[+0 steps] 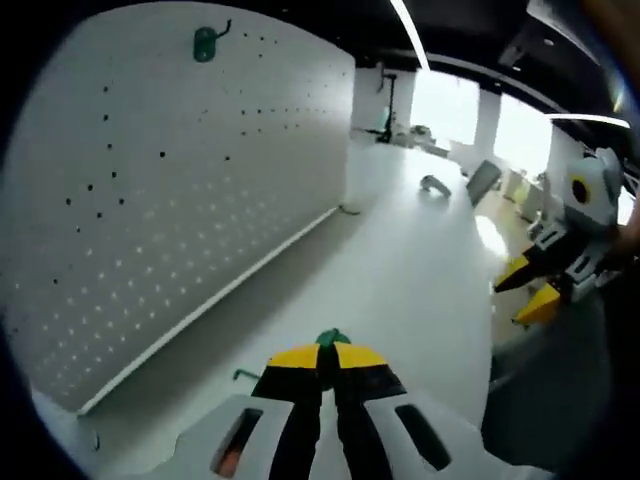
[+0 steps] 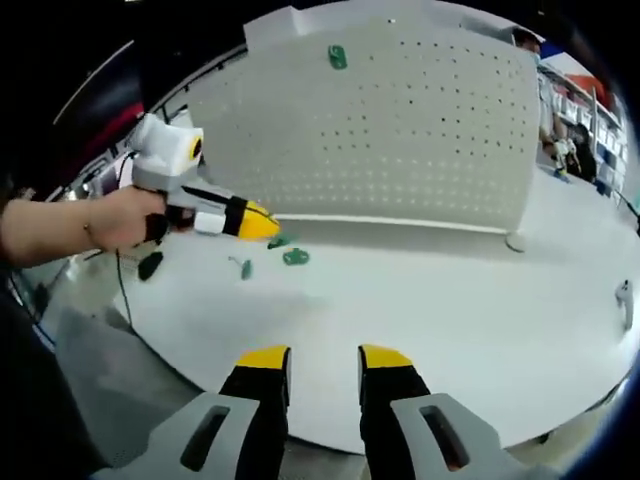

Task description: Insert the hook assembly into the mounting plate slot until the hook locks in place.

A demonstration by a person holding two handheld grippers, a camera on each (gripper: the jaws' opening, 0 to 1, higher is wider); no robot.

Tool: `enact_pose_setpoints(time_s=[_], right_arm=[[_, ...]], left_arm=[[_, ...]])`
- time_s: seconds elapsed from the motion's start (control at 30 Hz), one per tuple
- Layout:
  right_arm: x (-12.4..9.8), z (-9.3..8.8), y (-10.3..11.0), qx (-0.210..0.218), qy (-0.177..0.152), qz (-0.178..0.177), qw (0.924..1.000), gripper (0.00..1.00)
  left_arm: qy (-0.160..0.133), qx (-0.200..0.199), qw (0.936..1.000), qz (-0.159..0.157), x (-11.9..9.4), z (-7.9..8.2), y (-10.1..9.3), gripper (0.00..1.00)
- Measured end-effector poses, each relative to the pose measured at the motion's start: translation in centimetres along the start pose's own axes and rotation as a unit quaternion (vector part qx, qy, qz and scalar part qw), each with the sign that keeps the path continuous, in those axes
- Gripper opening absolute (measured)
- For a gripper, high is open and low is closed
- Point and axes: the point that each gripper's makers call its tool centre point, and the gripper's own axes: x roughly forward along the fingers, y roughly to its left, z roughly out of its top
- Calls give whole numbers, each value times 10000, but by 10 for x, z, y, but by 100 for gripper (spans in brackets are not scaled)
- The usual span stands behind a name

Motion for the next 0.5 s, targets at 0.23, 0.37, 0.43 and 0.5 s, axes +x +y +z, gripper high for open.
enact_pose_setpoints(time_s=[0.23, 0.37, 0.43, 0.5], right_arm=[[0, 6, 13, -164, -44, 217, 9996, 26], [-1, 8, 21, -264, -60, 330, 9991, 26], [-2, 8, 25, -271, -71, 394, 9988, 26], [-2, 9, 29, -287, -80, 445, 9986, 26]], left_arm=[[46, 152, 9999, -52, -16, -5, -23, 3], [10, -5, 10000, 9, -26, -4, -31, 3], [-45, -146, 9999, 63, -32, -3, -33, 3], [-95, -231, 9996, 96, -38, -6, -36, 3]])
